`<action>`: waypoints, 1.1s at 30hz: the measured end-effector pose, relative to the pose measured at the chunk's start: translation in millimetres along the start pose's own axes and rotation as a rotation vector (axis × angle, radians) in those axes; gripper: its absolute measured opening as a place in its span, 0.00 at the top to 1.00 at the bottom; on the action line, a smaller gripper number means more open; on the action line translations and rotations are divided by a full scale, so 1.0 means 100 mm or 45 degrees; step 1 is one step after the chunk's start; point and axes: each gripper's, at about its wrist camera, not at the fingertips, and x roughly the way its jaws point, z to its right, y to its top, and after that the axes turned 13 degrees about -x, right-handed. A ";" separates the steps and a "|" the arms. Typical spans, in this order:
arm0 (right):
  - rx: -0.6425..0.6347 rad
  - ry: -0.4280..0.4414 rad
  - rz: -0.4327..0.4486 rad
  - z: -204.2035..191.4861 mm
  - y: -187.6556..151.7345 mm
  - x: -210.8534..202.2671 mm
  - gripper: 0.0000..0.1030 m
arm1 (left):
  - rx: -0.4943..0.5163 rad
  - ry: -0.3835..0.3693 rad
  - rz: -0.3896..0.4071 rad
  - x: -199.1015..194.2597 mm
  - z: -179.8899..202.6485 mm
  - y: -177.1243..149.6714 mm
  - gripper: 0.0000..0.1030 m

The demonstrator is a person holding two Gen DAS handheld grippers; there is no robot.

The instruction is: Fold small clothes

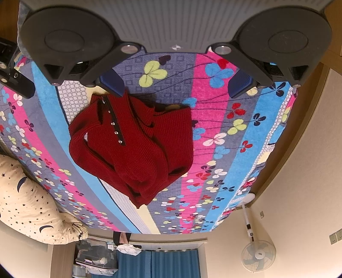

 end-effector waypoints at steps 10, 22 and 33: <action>-0.001 0.002 -0.002 0.01 0.00 0.01 0.01 | 0.002 0.005 -0.006 0.02 0.00 0.00 0.00; 0.009 0.028 -0.037 0.03 -0.01 0.24 0.01 | -0.012 0.021 -0.039 0.30 -0.07 0.06 0.00; 0.224 0.225 -0.165 0.38 -0.06 1.38 0.01 | -0.117 0.192 -0.132 1.43 -0.55 0.11 0.00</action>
